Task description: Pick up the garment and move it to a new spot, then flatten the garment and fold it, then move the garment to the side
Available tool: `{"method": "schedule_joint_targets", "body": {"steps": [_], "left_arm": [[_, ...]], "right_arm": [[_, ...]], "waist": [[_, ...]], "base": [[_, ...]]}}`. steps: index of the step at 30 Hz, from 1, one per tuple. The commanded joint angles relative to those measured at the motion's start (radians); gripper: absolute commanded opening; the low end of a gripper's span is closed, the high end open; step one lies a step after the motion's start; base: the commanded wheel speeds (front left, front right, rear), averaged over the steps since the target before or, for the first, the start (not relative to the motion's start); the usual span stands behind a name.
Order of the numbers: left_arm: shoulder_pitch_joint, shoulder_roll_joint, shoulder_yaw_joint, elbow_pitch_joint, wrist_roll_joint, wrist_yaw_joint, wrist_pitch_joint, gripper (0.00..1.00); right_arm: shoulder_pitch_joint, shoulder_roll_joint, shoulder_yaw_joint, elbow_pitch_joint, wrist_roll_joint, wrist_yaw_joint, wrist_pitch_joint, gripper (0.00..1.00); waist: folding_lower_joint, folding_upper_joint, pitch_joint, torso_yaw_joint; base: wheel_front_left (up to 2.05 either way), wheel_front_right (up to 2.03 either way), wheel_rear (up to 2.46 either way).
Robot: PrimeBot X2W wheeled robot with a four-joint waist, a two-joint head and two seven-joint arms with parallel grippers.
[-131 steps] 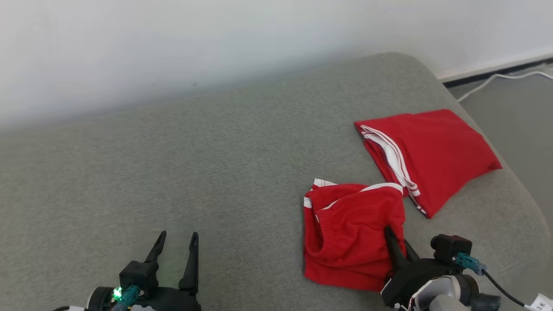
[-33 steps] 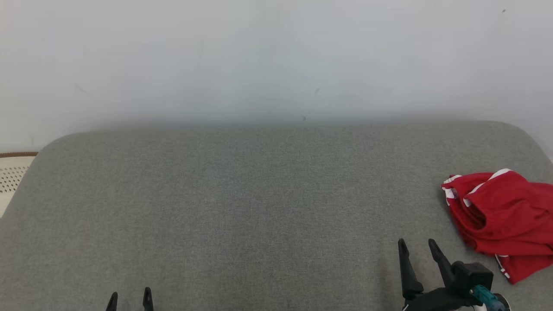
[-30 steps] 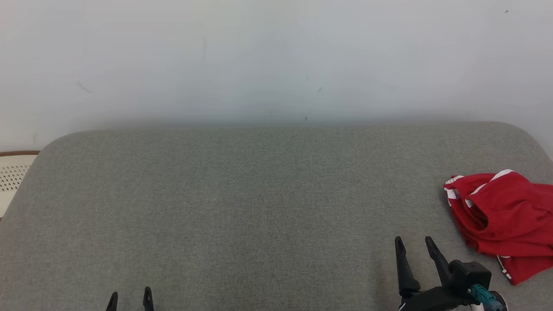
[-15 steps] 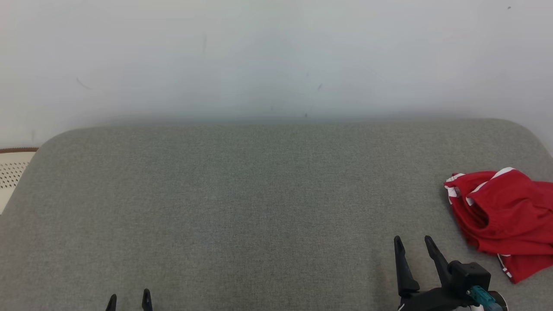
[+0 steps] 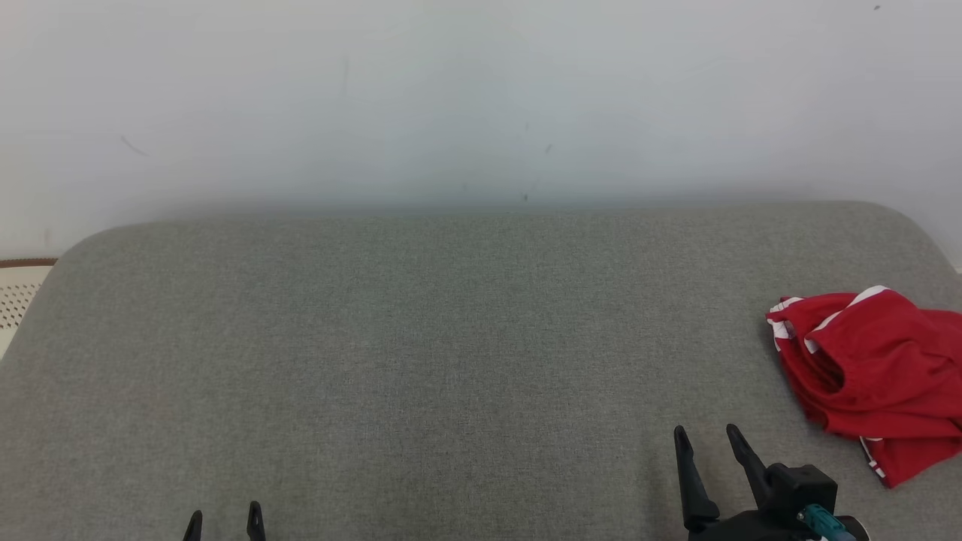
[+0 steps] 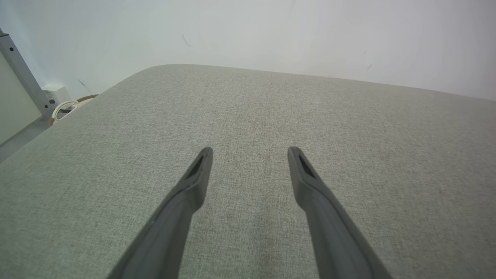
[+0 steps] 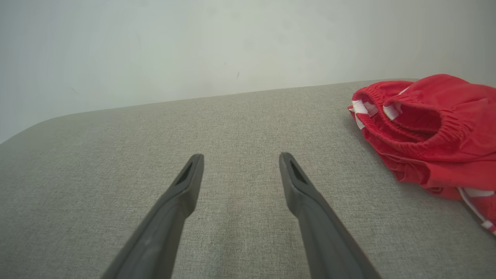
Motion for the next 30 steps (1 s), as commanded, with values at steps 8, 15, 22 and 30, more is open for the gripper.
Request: {"method": "schedule_joint_targets", "body": {"steps": [8,15,22,30], "left_arm": [[-0.009,0.001,0.003,0.015,0.017,0.004,-0.001,1.00],[-0.010,0.001,0.004,0.014,0.015,0.002,-0.001,1.00],[-0.009,0.001,0.000,0.015,0.010,0.002,-0.001,1.00],[-0.015,0.001,-0.006,0.018,0.001,0.007,-0.001,1.00]], "right_arm": [[-0.003,0.002,0.006,-0.015,-0.006,-0.001,0.000,1.00],[0.004,0.002,0.007,-0.041,-0.005,-0.001,0.000,1.00],[0.007,0.003,-0.004,-0.040,-0.014,-0.001,0.000,1.00],[0.004,0.002,-0.005,-0.042,-0.021,0.000,0.000,1.00]], "waist": [[-0.0001,0.0000,0.005,-0.003],[-0.0001,0.0000,0.007,-0.005],[-0.0001,0.0000,0.007,-0.008],[-0.0001,0.0000,0.013,-0.043]], "base": [[0.00,0.00,0.00],[0.00,0.00,0.00],[0.00,0.00,0.00],[0.00,0.00,0.00]]}}
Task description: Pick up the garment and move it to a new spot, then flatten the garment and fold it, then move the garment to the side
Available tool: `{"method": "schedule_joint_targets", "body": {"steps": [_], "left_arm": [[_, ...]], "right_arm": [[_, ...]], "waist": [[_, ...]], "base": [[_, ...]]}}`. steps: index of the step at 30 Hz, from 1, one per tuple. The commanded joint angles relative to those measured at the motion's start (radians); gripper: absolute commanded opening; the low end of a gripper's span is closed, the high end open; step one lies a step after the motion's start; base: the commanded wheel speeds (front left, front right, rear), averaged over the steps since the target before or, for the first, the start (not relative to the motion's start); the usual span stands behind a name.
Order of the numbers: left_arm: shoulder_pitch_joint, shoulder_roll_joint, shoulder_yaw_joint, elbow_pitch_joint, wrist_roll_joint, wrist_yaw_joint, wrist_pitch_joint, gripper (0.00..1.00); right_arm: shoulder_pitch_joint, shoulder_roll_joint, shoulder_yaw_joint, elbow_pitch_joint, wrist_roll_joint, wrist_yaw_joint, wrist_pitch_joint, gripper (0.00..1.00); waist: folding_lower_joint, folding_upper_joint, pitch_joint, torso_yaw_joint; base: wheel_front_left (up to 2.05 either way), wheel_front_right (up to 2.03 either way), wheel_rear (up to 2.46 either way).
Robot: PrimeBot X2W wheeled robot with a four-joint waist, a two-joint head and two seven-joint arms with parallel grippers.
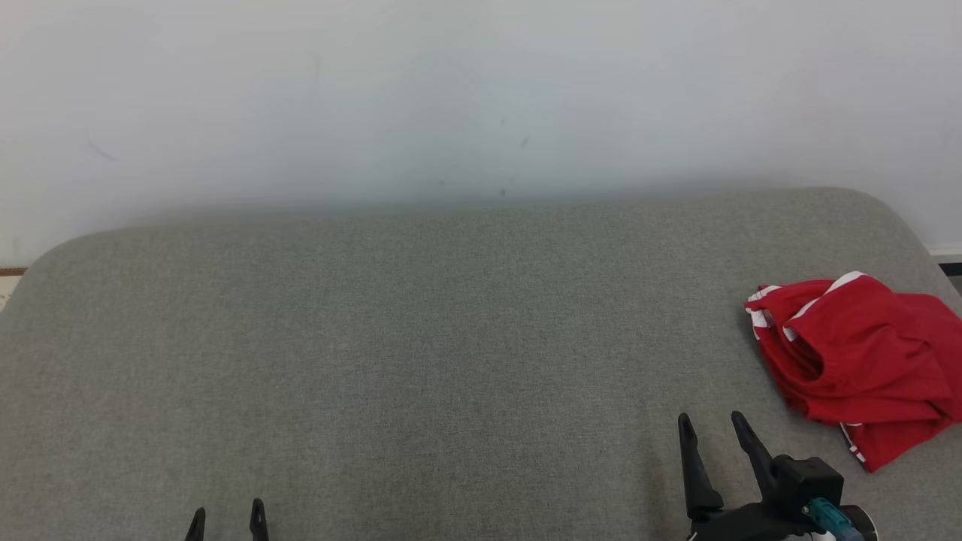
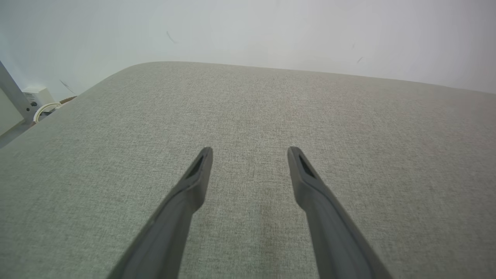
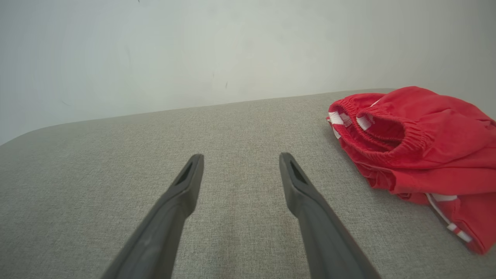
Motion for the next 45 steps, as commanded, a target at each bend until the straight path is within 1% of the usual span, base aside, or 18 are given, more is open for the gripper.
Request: {"method": "schedule_joint_targets", "body": {"steps": [1,7,13,21,23,26,27,32,45], "left_arm": [[-0.007,0.001,-0.002,0.003,-0.001,0.003,-0.001,1.00],[0.002,0.001,-0.002,-0.002,-0.006,0.003,-0.001,1.00],[0.000,0.001,-0.008,-0.012,-0.023,-0.006,-0.001,1.00],[0.003,0.001,-0.006,-0.015,-0.024,-0.012,-0.001,1.00],[0.007,0.001,-0.008,-0.015,-0.041,-0.020,-0.001,1.00],[0.007,0.001,-0.006,-0.026,-0.067,-0.048,-0.001,1.00],[-0.007,0.000,-0.007,-0.021,-0.071,-0.051,0.001,0.00],[-0.002,-0.003,-0.006,0.010,-0.082,-0.055,0.010,0.00],[-0.016,-0.002,0.012,-0.001,-0.331,-0.087,0.072,0.00]], "right_arm": [[0.006,0.000,-0.001,-0.002,-0.009,0.000,0.000,1.00],[0.002,-0.006,0.010,0.011,-0.011,0.000,0.000,1.00],[0.006,-0.013,0.023,-0.005,-0.006,0.000,0.000,1.00],[0.009,-0.014,0.013,-0.012,-0.025,0.000,0.000,1.00],[0.009,-0.013,0.015,-0.014,-0.028,0.000,0.000,1.00],[0.009,-0.012,0.017,-0.012,-0.032,0.000,0.000,1.00],[0.002,-0.010,0.014,-0.007,-0.024,0.000,0.000,0.00],[0.024,-0.009,0.011,0.020,-0.011,0.000,0.004,0.00],[0.021,-0.008,-0.037,-0.006,0.260,0.000,0.071,0.00]], "waist": [[0.0000,0.0000,0.003,-0.010],[0.0000,0.0000,0.003,-0.015],[0.0000,0.0000,0.005,-0.018],[0.0000,0.0000,0.003,-0.020],[0.0000,0.0000,0.002,-0.020],[0.0000,0.0000,0.002,-0.021],[0.0000,0.0000,0.002,-0.020],[0.0000,0.0000,0.002,-0.020],[0.0000,0.0000,0.006,-0.009]], "base": [[0.00,0.00,0.00],[0.00,0.00,0.00],[0.00,0.00,0.00],[0.00,0.00,0.00],[0.00,0.00,0.00],[0.00,0.00,0.00],[0.00,0.00,0.00],[0.00,0.00,0.00],[0.00,0.00,0.00]]}}
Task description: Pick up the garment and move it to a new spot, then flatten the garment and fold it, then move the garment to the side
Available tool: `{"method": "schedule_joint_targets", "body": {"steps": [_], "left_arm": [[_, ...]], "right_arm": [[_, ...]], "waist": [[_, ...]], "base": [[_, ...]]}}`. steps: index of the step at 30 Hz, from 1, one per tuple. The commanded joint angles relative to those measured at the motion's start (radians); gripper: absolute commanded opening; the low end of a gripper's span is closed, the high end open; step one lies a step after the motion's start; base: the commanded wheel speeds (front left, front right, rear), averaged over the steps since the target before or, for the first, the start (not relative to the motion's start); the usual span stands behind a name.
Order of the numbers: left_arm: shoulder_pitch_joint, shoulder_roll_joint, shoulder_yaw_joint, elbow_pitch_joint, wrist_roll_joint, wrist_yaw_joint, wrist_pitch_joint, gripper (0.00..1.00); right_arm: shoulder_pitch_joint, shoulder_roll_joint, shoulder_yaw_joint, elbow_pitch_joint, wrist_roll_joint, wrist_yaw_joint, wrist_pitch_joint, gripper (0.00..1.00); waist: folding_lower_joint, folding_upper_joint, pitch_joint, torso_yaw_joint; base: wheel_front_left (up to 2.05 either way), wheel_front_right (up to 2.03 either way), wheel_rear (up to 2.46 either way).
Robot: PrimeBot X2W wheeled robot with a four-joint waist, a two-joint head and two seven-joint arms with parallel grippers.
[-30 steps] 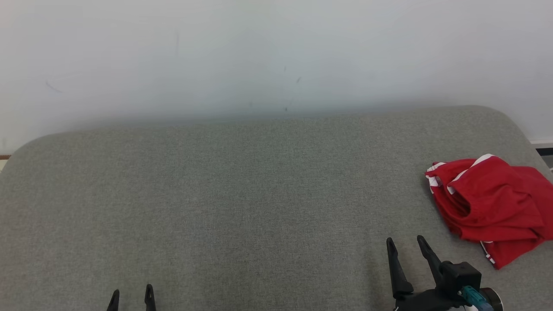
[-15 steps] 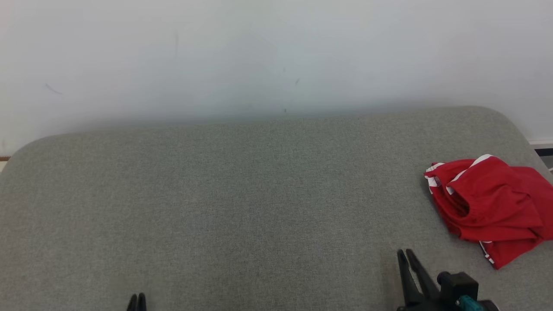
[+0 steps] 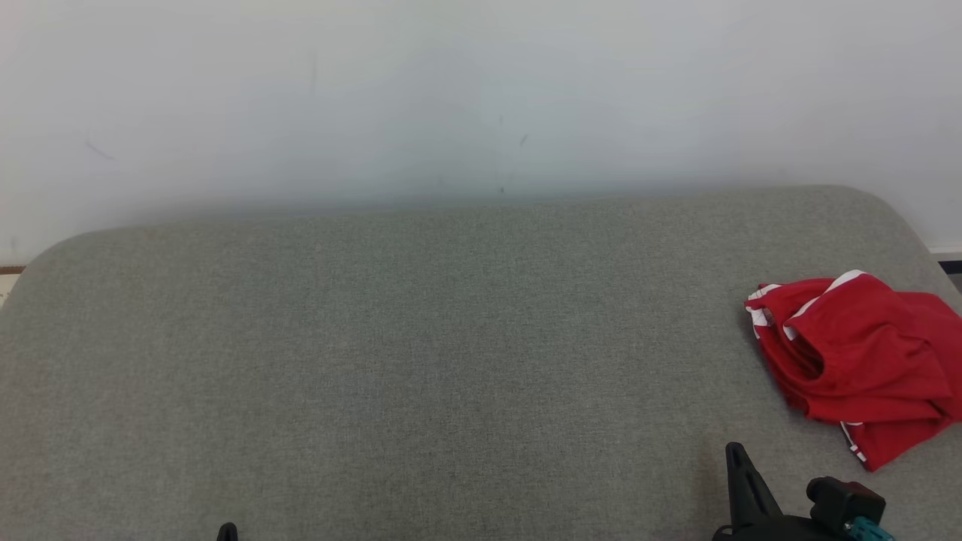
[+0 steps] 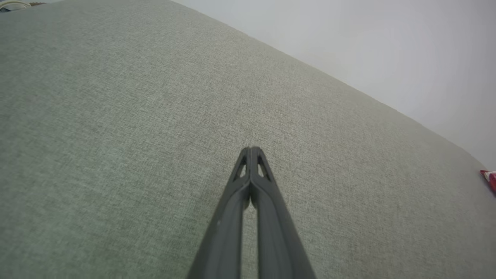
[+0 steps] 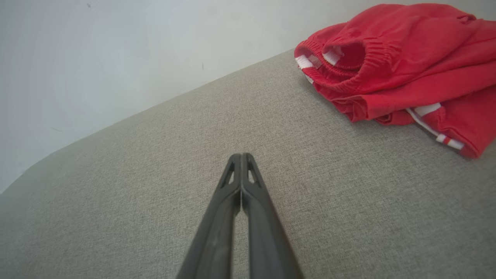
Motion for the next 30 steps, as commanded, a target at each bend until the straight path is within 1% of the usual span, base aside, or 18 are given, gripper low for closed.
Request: {"method": "schedule_joint_targets", "body": {"steps": [1,19,29,30], "left_arm": [[-0.025,0.004,0.006,-0.020,-0.045,-0.009,0.007,0.00],[-0.036,0.005,0.024,-0.036,-0.328,-0.045,0.075,0.00],[-0.044,0.006,0.034,-0.042,-0.463,-0.064,0.108,0.00],[-0.044,0.006,0.034,-0.042,-0.463,-0.064,0.108,0.00]], "right_arm": [[-0.022,-0.001,-0.009,-0.022,0.045,0.000,0.010,0.00],[-0.026,0.001,-0.065,-0.051,0.352,0.000,0.087,0.00],[-0.028,0.002,-0.091,-0.064,0.498,0.000,0.125,0.00],[-0.028,0.002,-0.091,-0.064,0.498,0.000,0.125,0.00]], "waist": [[0.0000,0.0000,0.001,0.001],[0.0000,0.0000,0.006,0.016],[0.0000,0.0000,0.009,0.024],[0.0000,0.0000,0.009,0.024]], "base": [[0.00,0.00,0.00],[0.00,0.00,0.00],[0.00,0.00,0.00],[0.00,0.00,0.00]]}}
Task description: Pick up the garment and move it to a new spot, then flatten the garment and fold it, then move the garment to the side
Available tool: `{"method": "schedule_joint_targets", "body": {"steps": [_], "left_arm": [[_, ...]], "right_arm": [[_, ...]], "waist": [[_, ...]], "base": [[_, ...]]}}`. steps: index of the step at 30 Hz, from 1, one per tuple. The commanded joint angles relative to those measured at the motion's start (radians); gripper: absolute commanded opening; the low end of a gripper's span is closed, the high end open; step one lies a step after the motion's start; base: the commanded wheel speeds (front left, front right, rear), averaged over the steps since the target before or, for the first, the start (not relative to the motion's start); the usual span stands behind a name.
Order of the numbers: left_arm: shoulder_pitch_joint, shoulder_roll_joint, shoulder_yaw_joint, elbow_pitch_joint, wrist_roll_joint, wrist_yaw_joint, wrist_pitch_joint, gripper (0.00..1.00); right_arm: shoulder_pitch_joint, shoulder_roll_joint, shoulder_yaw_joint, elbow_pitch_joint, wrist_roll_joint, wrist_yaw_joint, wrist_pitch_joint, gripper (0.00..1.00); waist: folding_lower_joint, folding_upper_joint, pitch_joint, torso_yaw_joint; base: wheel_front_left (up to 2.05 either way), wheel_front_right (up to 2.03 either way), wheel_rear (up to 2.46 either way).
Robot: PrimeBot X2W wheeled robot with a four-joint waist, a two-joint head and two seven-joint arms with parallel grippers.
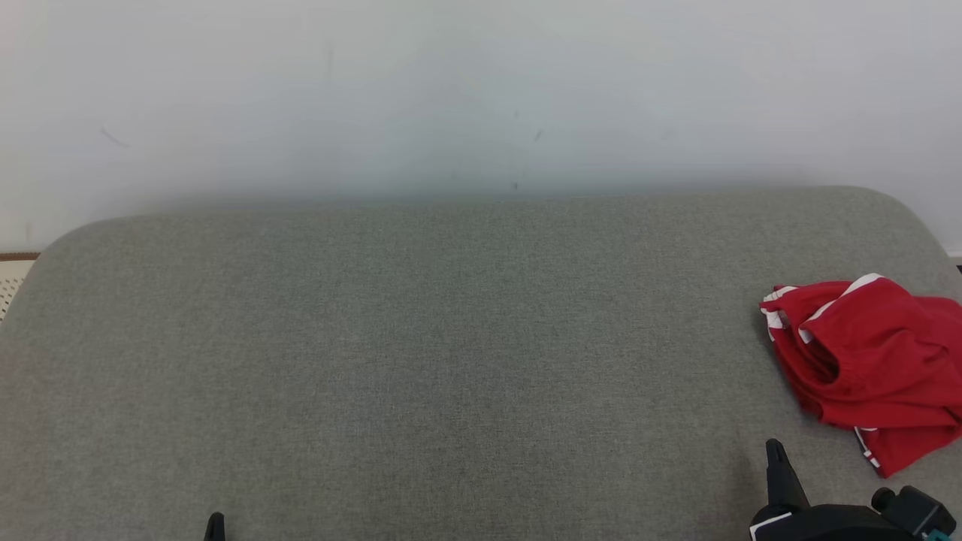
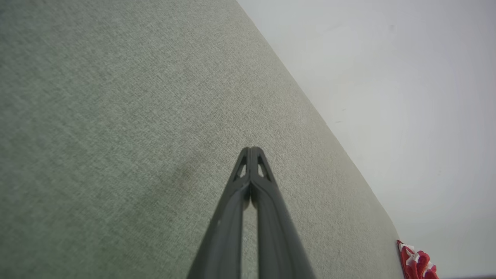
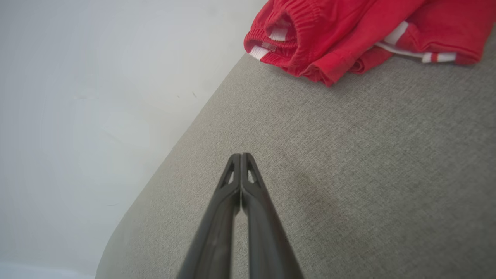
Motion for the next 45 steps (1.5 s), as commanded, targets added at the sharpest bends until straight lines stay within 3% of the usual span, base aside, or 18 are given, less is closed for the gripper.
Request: {"method": "schedule_joint_targets", "body": {"steps": [1,31,45], "left_arm": [[-0.023,0.005,0.005,-0.016,-0.024,-0.004,0.005,0.00],[-0.040,0.007,0.030,-0.031,-0.372,-0.051,0.093,0.00],[-0.047,0.008,0.040,-0.036,-0.487,-0.065,0.123,0.00]], "right_arm": [[-0.025,0.000,-0.005,-0.016,0.023,0.000,0.007,0.00],[-0.025,0.003,-0.075,-0.051,0.401,0.000,0.105,0.00],[-0.026,0.004,-0.098,-0.061,0.525,0.000,0.137,0.00]], "waist": [[-0.0001,0.0000,0.000,0.001],[-0.0001,0.0000,0.010,0.027],[-0.0001,0.0000,0.014,0.038]], "base": [[0.00,0.00,0.00],[0.00,0.00,0.00],[0.00,0.00,0.00]]}}
